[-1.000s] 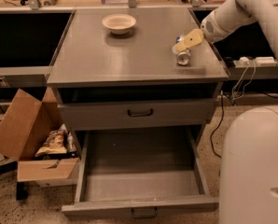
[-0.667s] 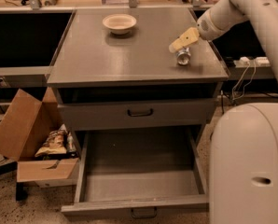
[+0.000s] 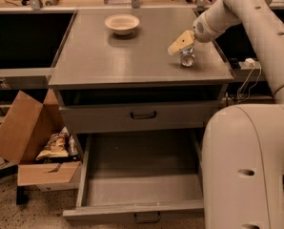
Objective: Place redbull can into middle drawer
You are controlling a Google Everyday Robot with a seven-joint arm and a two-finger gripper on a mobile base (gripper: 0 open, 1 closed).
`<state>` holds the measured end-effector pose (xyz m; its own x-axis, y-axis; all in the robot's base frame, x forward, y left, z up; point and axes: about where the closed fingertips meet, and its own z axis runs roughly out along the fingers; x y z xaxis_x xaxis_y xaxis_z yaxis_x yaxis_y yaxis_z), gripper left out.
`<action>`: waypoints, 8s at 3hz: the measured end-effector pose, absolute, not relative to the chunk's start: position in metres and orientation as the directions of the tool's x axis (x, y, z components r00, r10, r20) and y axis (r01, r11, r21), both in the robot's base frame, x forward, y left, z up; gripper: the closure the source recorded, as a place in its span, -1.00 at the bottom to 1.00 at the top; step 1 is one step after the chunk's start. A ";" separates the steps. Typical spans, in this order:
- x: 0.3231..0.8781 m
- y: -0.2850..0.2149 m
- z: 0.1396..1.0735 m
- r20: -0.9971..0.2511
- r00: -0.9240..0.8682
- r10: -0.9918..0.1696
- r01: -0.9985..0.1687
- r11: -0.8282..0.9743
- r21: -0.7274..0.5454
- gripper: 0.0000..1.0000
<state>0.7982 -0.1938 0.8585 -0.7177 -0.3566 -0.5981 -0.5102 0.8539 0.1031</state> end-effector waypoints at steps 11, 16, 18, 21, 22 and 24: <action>0.570 -0.080 0.898 -0.705 -0.048 -0.707 -0.999 0.040 0.028 1.00; 0.507 -0.108 0.678 -0.549 -0.232 -0.803 -0.973 0.204 0.112 1.00; 0.477 -0.120 0.554 -0.512 -0.388 -0.767 -0.920 0.285 0.270 1.00; 0.482 -0.130 0.461 -0.384 -0.522 -0.762 -0.851 0.430 0.303 1.00; 0.492 -0.127 0.424 -0.311 -0.553 -0.773 -0.826 0.461 0.323 0.46; 0.501 -0.118 0.400 -0.248 -0.551 -0.797 -0.818 0.457 0.348 -0.47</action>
Offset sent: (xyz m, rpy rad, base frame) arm 0.0071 0.0091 0.0033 0.0671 0.0054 0.1014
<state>0.5007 -0.1185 0.4005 -0.5511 -0.7969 -0.2476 -0.8181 0.4575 0.3485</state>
